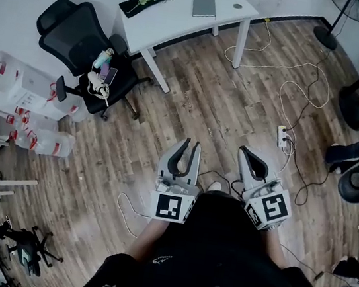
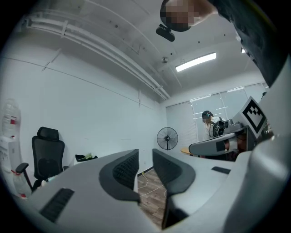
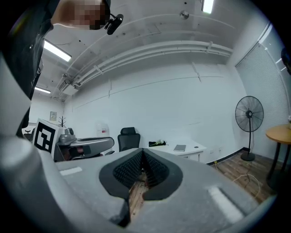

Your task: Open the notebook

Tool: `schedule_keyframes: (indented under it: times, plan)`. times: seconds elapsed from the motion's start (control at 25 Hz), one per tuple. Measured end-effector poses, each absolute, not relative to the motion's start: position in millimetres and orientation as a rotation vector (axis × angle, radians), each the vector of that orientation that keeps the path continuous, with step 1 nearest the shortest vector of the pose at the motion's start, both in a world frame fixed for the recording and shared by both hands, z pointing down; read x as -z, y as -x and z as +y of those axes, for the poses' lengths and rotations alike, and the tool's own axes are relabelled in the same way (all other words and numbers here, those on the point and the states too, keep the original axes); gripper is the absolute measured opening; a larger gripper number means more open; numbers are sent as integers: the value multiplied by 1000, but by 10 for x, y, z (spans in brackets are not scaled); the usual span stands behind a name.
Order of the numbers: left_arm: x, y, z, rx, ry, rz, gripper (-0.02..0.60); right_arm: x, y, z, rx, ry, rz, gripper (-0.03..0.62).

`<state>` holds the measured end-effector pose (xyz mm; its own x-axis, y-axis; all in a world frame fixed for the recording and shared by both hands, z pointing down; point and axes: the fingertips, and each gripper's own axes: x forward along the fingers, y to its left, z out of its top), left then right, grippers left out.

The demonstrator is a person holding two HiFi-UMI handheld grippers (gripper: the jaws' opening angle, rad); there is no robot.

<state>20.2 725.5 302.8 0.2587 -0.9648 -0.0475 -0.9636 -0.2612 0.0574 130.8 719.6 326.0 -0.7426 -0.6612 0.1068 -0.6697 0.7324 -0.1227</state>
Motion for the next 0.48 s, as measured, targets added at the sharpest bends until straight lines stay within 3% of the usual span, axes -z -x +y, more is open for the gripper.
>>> schedule_keyframes:
  times: [0.04, 0.48]
  plan:
    - [-3034, -223, 7248, 109, -2480, -1887, 123, -3268, -1324, 7189, -245, -1103, -2870, 5]
    - [-3057, -356, 6898, 92, -2519, -1830, 126, -3265, -1413, 6897, -268, -1128, -2886, 5]
